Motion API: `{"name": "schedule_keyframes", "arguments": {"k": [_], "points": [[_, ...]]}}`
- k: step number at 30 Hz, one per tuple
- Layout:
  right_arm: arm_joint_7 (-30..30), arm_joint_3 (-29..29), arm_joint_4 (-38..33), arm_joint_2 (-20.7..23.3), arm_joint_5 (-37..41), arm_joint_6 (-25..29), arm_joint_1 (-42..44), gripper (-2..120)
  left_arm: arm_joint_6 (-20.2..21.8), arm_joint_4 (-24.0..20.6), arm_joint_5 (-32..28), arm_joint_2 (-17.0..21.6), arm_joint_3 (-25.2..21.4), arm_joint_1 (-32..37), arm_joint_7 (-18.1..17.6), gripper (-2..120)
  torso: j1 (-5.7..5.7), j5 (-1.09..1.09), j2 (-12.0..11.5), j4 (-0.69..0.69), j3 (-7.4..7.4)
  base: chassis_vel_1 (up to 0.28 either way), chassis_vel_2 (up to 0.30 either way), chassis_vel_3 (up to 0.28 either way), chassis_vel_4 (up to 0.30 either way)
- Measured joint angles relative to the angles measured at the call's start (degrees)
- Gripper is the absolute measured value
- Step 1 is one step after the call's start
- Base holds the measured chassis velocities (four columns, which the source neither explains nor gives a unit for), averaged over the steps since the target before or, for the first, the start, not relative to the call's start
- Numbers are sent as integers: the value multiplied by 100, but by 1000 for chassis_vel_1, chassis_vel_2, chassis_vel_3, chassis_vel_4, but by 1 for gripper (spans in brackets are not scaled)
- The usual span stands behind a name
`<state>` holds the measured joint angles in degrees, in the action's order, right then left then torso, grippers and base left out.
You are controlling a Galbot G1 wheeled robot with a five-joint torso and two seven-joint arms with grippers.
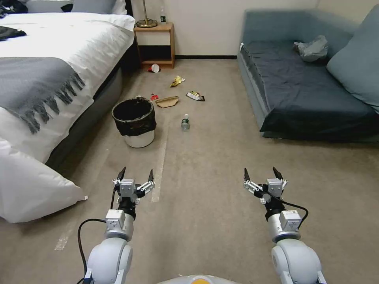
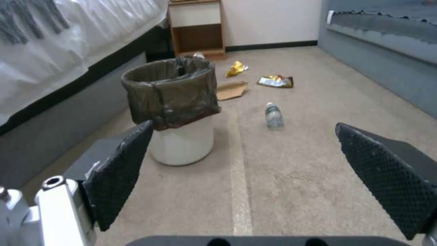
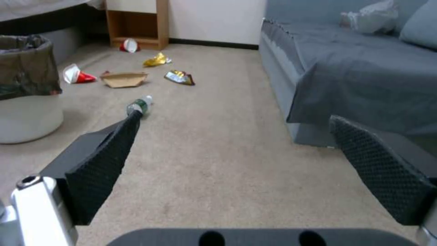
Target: Pick up the trash can from the floor.
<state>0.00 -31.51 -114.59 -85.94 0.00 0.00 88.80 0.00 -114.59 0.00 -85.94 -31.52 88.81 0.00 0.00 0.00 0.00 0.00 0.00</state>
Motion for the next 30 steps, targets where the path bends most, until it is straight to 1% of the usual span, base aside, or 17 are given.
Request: {"name": "schedule_keyframes", "arguments": {"k": [15, 16, 17, 18, 19, 20, 21, 23, 24, 26, 27, 30], "points": [[0, 4, -15, -33, -25, 52, 80, 100, -7, 1, -17, 9, 3, -1, 0, 99, 0, 0, 0, 1, 0, 0, 0, 0, 0], [-14, 34, -95, -110, -102, 193, 249, 100, -35, 6, -89, 40, 15, -3, 0, 99, 0, 0, 0, 2, 0, 0, 0, 0, 0], [-60, 116, -245, -289, -276, 492, 643, 100, -160, 29, -390, 177, 69, -26, 16, 99, 0, 0, 0, 0, 0, 0, 0, 0, 0], [-60, 116, -245, -289, -276, 492, 643, 100, -160, 29, -390, 177, 69, -26, 16, 99, 0, 0, 0, 0, 0, 0, 0, 0, 0], [-93, 170, -362, -420, -405, 722, 929, 100, -266, 47, -637, 289, 119, -44, 43, 100, 0, 0, 0, -1, 0, 0, 0, 0, 0], [-142, 238, -488, -566, -548, 959, 1251, 100, -424, 76, -1015, 457, 195, -69, 85, 100, 0, -2, 0, -4, 0, 0, 0, 0, 0], [-142, 238, -488, -566, -548, 959, 1251, 100, -424, 76, -1015, 457, 195, -69, 85, 100, 0, -2, 0, -4, 0, 0, 0, 0, 0], [-208, 284, -498, -617, -599, 1026, 1329, 100, -609, 117, -1392, 617, 273, -79, 196, 100, 0, 2, 0, -2, 0, 0, 0, 0, 0], [-208, 284, -498, -617, -599, 1026, 1329, 100, -609, 117, -1392, 617, 273, -79, 196, 100, 0, 2, 0, -2, 0, 0, 0, 0, 0], [-219, 267, -429, -617, -598, 1106, 1259, 100, -669, 151, -1517, 638, 366, -17, 320, 100, 0, -3, 0, 1, 0, 0, 0, 0, 0], [-233, 235, -387, -617, -585, 1152, 1210, 100, -687, 161, -1548, 642, 375, -5, 324, 100, 0, 2, 0, 1, 0, 0, 0, 0, 0], [-255, 205, -378, -618, -564, 1177, 1192, 100, -689, 179, -1561, 644, 376, 5, 321, 100, 0, -2, 0, 1, 0, 0, 0, 0, 0]]}}
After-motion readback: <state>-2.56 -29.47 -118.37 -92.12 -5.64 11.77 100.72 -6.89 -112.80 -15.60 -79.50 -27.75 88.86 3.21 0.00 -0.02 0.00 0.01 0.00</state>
